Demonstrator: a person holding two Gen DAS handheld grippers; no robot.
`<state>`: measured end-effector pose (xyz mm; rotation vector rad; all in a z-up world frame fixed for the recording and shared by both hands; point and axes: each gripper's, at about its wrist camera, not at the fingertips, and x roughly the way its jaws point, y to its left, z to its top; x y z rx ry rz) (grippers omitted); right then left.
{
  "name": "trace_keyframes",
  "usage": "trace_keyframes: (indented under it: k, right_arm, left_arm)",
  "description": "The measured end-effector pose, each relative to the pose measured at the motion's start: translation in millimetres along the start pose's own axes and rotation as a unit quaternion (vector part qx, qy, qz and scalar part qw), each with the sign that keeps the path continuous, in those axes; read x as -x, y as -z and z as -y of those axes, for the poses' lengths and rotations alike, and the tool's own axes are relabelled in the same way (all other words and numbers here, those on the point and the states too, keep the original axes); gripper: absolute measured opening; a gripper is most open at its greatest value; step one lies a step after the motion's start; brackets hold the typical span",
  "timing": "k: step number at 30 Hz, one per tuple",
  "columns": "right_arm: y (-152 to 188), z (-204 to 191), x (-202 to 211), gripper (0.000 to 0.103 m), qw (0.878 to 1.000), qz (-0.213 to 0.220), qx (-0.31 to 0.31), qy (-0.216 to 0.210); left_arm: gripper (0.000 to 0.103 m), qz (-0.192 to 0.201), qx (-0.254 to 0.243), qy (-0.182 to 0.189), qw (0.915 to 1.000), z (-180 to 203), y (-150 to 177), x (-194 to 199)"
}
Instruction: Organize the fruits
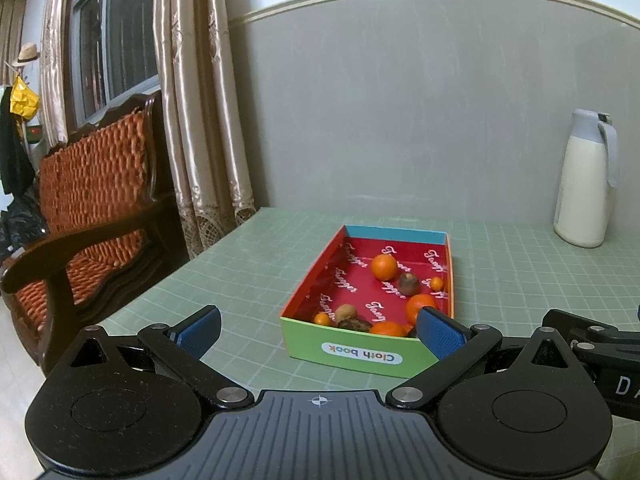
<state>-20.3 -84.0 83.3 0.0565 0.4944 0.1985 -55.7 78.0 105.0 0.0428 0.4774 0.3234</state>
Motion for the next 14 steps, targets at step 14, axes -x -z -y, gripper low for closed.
trace_keyframes:
  k: [14]
  right_arm:
    - [-1.5,13.7,-9.6,0.103,1.0,0.0,-0.007,-0.006]
  left_arm:
    - [0.103,-0.009,-0.01,0.024,0.9996,12.4,-4.1,-19.2]
